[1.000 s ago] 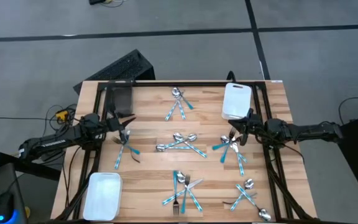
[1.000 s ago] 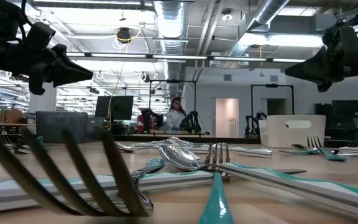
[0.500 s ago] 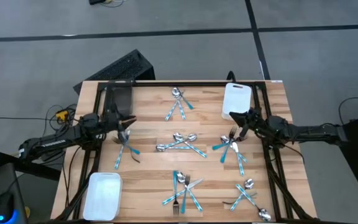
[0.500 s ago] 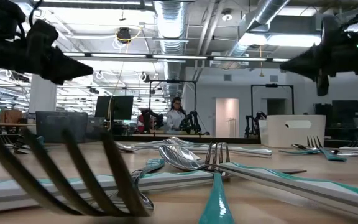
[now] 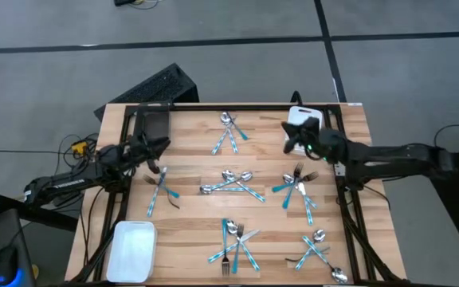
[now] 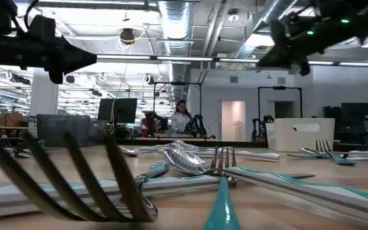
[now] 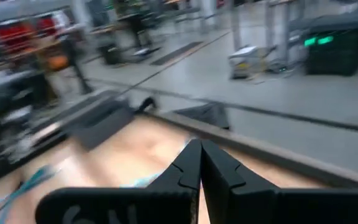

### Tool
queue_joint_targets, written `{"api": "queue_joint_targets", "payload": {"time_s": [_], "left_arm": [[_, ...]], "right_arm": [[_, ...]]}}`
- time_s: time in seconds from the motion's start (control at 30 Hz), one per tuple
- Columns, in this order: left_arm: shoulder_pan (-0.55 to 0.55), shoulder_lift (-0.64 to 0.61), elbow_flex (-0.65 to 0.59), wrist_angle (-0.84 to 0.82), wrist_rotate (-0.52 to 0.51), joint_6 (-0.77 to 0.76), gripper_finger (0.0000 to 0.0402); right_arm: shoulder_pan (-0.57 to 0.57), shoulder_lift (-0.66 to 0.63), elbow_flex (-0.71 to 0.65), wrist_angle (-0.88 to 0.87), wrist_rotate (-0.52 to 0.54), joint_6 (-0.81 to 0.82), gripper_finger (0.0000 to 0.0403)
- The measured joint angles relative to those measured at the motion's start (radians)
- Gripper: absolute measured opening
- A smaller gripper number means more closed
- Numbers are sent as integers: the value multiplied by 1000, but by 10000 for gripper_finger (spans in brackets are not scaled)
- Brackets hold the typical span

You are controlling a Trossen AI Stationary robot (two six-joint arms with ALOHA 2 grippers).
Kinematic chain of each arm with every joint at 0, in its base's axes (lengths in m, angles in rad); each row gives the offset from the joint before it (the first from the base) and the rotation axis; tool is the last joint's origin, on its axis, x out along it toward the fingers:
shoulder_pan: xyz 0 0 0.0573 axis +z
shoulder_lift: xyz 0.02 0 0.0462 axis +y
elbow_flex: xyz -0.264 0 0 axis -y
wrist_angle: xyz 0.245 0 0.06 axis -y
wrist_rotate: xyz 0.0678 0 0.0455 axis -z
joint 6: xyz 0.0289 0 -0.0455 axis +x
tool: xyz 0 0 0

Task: Sort silverware by color (type)
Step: Put the blue fork into the top white bin

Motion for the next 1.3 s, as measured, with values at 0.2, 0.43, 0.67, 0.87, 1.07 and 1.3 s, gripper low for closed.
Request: {"api": "queue_joint_targets", "payload": {"time_s": [0.2, 0.43, 0.67, 0.87, 1.07, 1.3], "left_arm": [[0, 0, 0, -50, -23, 29, 62], [0, 0, 0, -55, -97, 92, 64], [0, 0, -1, -72, -199, 32, 71], [-25, 2, -1, -152, -142, -58, 71], [-60, 15, 0, -154, -142, -55, 71], [-61, 15, 0, -148, -241, 33, 71]], "right_arm": [[-61, 180, 101, -27, -79, -23, 33], [-144, 487, 292, -176, -238, -43, 47], [-185, 780, 571, -332, -320, -109, 125], [-194, 965, 781, -473, -322, -131, 172], [-208, 1106, 954, -628, -339, -159, 176], [-270, 1264, 1207, -870, -431, -214, 166]]}}
